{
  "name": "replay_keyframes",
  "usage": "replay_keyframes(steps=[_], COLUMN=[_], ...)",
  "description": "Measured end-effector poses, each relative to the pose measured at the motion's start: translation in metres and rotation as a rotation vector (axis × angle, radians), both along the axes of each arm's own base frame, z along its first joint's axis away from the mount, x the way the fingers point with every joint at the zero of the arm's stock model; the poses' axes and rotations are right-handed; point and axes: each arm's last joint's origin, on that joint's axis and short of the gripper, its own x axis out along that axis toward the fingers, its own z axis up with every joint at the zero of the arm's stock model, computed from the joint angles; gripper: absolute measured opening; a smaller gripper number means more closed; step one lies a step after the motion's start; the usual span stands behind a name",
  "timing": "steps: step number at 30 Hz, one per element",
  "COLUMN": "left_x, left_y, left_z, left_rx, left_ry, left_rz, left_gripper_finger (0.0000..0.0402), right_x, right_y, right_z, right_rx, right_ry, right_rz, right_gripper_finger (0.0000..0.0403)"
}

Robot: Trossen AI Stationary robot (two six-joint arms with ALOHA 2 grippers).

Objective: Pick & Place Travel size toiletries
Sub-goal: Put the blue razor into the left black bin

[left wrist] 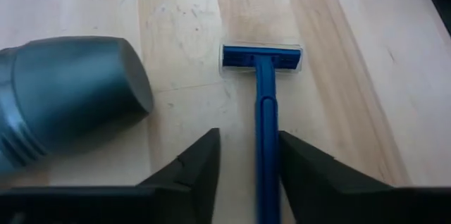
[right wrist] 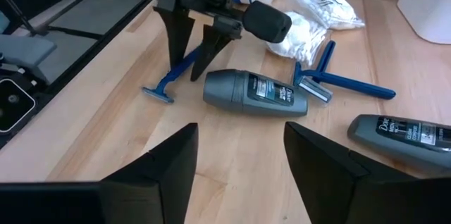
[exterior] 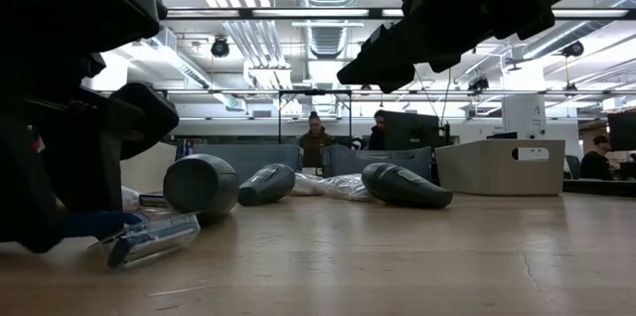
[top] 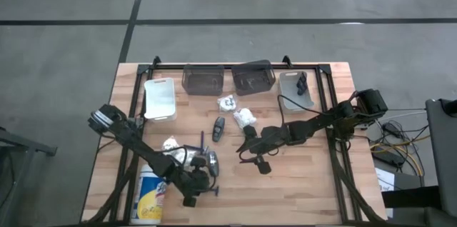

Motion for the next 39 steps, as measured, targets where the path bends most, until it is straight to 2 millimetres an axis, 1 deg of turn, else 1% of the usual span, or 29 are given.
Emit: replay_keyframes(steps=[6,10,14,19,21,24,27,30,32,34,39], left_x=[-0.001,-0.002,-0.006,-0.016,-0.022,-0.029,-0.039,-0.049,-0.054,-0.059,-0.064], left_y=[0.0,0.001,0.005,0.016,0.023,0.034,0.045,0.057,0.065,0.073,0.101], left_z=[0.003,0.009,0.019,0.04,0.051,0.072,0.091,0.106,0.115,0.121,0.133], left_rx=[-0.01,-0.031,-0.05,-0.038,-0.028,-0.05,-0.037,0.012,0.054,0.089,0.136], left_ry=[-0.003,-0.007,0.014,0.034,0.041,0.005,-0.038,-0.094,-0.129,-0.172,-0.234], left_rz=[-0.006,-0.018,-0.024,-0.015,-0.012,0.003,0.028,0.051,0.064,0.077,0.133], left_gripper_finger=[0.0059,0.0034,0.0035,0.0046,0.0043,0.0037,0.0037,0.0039,0.0039,0.0037,0.0038], right_x=[0.0,0.0,0.0,0.0,0.0,0.0,-0.002,-0.007,-0.014,-0.023,-0.057], right_y=[0.0,0.0,0.0,0.0,0.0,0.0,-0.002,-0.006,-0.012,-0.02,-0.037], right_z=[0.0,0.0,0.0,0.0,0.0,0.0,0.007,0.022,0.029,0.036,0.042], right_rx=[0.0,-0.002,-0.001,0.0,0.0,0.02,0.036,0.072,0.093,0.098,0.117], right_ry=[0.001,0.0,0.0,0.0,0.0,0.007,-0.009,-0.057,-0.081,-0.107,-0.151], right_rz=[-0.002,-0.002,-0.003,-0.003,-0.003,-0.012,0.038,0.146,0.179,0.166,0.116], right_gripper_finger=[0.0215,0.0222,0.0231,0.0245,0.0251,0.0259,0.0267,0.0275,0.028,0.0286,0.03])
